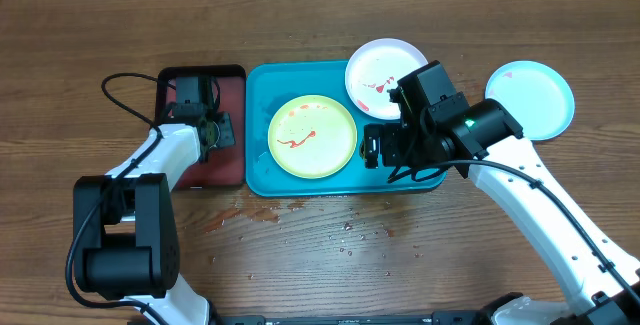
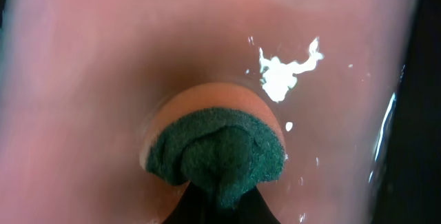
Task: Clean dirty plates on tray and stack at the side
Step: 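Lower the left gripper into the black tray and grasp the sponge, then carry the sponge with the left gripper onto the yellow plate, then scrub the yellow plate with the sponge while right gripper holds rim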
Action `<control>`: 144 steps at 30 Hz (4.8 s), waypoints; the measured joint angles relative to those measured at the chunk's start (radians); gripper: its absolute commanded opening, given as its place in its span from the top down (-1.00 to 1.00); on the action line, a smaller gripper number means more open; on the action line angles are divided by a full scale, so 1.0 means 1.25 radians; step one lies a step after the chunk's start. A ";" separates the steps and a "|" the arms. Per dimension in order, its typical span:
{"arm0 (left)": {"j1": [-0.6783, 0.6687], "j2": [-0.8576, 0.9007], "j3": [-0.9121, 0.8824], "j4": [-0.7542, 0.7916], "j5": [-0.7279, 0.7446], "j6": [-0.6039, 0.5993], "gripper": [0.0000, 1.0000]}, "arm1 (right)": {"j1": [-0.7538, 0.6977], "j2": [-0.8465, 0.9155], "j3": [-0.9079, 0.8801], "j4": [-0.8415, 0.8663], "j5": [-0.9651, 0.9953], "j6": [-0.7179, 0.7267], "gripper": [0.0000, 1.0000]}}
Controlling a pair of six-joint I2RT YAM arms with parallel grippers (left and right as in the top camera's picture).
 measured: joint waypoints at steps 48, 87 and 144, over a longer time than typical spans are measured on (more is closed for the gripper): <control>0.019 -0.147 0.093 -0.229 0.029 0.007 0.92 | 0.000 0.063 0.000 0.087 0.018 -0.002 -0.61; -0.311 -0.093 0.093 -0.099 0.121 -0.160 0.92 | 0.035 0.385 -0.002 0.358 0.075 0.106 0.75; -0.331 0.074 0.106 -0.055 -0.016 -0.188 0.92 | 0.031 0.410 -0.002 0.425 0.040 0.252 0.92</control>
